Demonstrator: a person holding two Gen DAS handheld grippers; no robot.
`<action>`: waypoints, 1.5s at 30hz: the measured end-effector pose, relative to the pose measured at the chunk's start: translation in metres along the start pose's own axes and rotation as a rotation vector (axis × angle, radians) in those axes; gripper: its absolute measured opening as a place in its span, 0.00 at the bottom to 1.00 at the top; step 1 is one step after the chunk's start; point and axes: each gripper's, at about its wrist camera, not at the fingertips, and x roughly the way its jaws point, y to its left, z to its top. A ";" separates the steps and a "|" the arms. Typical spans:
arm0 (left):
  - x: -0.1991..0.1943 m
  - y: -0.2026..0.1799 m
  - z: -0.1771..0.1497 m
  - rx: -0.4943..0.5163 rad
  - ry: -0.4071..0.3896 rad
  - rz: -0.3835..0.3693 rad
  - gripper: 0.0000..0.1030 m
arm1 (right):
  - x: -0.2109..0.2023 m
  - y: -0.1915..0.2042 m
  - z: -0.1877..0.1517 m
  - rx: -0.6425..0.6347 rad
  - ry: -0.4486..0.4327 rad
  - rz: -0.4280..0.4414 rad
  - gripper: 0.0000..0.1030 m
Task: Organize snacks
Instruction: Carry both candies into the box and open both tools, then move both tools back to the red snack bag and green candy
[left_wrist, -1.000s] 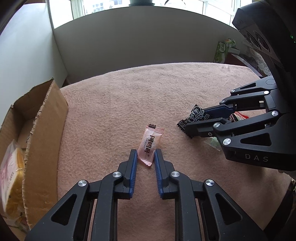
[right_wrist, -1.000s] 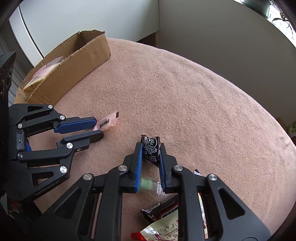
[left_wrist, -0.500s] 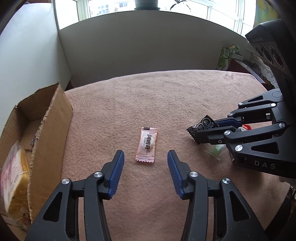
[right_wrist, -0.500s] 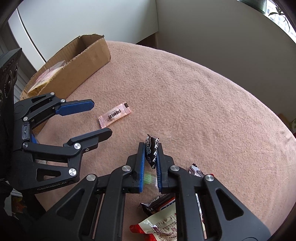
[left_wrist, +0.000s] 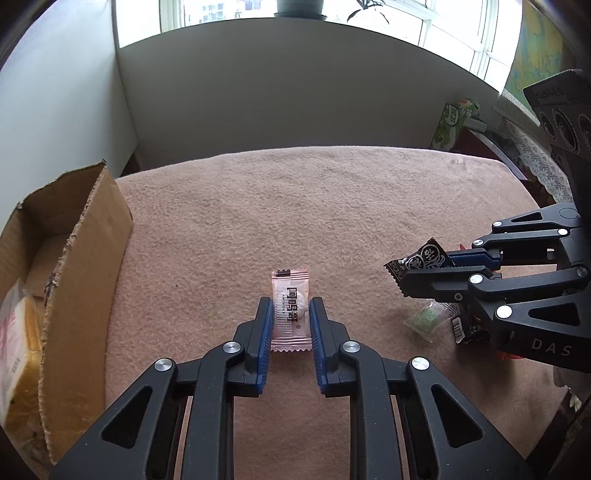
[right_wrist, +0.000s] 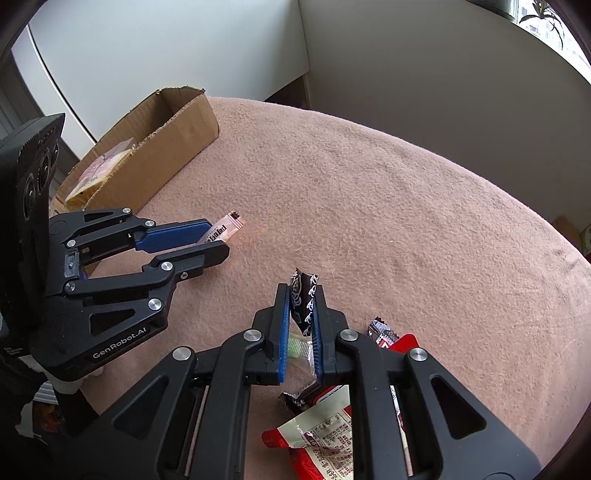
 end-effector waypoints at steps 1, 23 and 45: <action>-0.008 0.003 -0.001 -0.011 -0.012 -0.003 0.18 | -0.005 0.004 0.001 -0.003 -0.010 0.003 0.10; -0.123 0.134 -0.016 -0.207 -0.189 0.165 0.18 | -0.009 0.131 0.115 -0.065 -0.148 0.158 0.10; -0.116 0.180 -0.004 -0.292 -0.175 0.215 0.59 | 0.002 0.118 0.135 0.042 -0.169 0.126 0.87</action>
